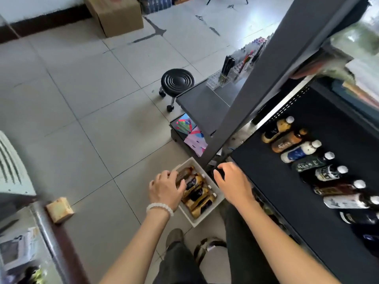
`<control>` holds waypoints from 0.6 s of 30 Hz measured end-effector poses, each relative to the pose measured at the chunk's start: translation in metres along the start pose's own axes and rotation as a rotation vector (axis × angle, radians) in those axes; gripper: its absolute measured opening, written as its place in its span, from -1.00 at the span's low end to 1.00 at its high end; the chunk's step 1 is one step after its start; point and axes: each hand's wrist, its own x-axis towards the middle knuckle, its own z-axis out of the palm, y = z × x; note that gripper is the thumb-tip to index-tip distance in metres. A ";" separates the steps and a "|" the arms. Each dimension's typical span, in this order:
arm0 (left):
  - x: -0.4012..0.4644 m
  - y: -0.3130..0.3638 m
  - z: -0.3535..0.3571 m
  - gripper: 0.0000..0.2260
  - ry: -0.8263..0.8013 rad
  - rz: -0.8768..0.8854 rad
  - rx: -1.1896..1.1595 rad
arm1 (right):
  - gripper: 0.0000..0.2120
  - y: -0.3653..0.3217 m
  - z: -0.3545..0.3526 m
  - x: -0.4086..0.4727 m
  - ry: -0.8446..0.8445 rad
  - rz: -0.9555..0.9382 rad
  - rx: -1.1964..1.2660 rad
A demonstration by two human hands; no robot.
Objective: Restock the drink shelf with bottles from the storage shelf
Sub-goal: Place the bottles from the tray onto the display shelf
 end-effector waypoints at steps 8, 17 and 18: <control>0.072 -0.007 0.155 -0.59 -0.001 -0.115 0.088 | -0.65 0.098 0.125 0.085 -0.130 -0.109 -0.080; 0.169 -0.026 0.335 -0.56 0.004 -0.066 0.371 | -0.65 0.207 0.294 0.159 -0.139 -0.173 0.067; 0.168 -0.031 0.341 -0.55 0.035 -0.077 0.384 | -0.64 0.212 0.301 0.161 -0.115 -0.175 0.094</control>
